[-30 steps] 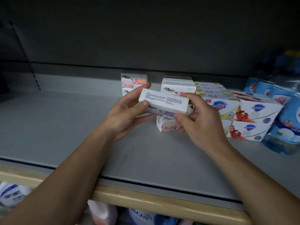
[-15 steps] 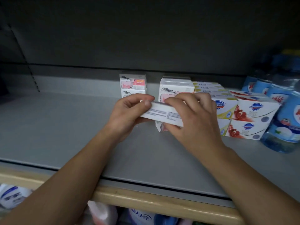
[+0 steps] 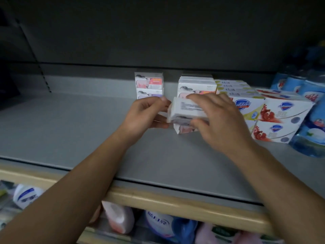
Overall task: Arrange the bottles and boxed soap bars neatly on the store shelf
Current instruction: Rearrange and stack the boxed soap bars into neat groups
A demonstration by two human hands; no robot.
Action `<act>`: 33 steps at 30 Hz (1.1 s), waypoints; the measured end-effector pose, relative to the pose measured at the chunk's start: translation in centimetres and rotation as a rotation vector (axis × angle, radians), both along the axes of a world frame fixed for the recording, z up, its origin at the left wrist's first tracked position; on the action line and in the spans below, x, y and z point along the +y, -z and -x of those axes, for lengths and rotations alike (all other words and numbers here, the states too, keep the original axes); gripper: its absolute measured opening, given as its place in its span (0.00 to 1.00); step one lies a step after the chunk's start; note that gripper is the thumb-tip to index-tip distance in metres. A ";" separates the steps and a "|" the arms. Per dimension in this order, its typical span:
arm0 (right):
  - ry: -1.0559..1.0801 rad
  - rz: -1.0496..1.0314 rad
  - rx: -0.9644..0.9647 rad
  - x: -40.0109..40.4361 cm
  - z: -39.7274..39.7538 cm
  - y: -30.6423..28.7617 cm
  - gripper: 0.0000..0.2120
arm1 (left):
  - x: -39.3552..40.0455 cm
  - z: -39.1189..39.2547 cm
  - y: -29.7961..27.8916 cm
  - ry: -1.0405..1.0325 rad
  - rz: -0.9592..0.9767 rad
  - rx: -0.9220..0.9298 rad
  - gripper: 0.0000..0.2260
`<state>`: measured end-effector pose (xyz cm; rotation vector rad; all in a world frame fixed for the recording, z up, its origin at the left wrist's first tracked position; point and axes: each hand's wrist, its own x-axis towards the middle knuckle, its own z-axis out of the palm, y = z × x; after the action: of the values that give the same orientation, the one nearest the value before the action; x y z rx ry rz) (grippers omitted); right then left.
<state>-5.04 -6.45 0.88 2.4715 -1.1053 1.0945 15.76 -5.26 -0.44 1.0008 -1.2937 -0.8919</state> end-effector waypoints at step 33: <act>0.310 -0.219 0.435 -4.5 -3.6 2.1 0.32 | -0.2 -4.9 4.7 -0.339 -0.203 -1.240 0.26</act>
<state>-1.44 -10.92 -1.18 2.4120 -1.4512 0.3420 20.64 -5.48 -5.19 2.0116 -1.9391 -0.0440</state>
